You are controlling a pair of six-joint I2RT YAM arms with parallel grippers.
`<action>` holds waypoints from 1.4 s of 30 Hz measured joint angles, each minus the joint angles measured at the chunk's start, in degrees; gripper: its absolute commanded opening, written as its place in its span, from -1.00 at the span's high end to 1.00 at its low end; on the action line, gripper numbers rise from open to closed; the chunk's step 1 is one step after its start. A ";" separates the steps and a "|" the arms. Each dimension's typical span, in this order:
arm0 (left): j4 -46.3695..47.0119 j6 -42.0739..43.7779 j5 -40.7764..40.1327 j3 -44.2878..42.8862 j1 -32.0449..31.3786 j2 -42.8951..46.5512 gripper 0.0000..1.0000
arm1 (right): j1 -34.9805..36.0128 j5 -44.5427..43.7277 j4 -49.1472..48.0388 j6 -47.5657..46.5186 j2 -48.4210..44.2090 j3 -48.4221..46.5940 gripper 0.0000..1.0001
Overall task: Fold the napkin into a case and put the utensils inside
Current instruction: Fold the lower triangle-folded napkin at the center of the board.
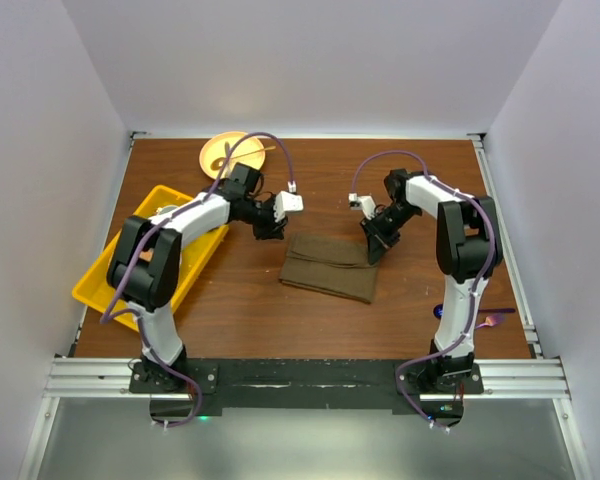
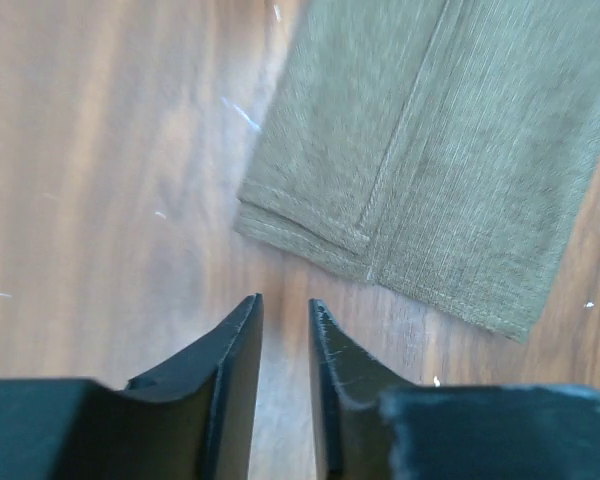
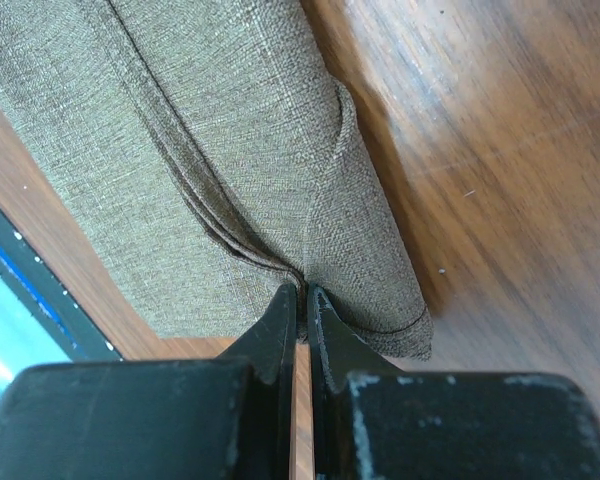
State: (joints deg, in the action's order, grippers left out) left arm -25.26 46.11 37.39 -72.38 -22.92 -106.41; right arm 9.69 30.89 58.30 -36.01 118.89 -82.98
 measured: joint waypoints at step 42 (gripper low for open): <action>6.47 -1.97 -8.07 -4.98 -9.88 -10.03 0.94 | -7.13 9.16 6.10 11.39 0.94 -17.59 0.27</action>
State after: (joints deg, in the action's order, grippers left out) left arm -18.79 44.14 29.32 -77.36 -32.80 -116.44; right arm 2.57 40.05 64.40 -24.62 119.83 -100.57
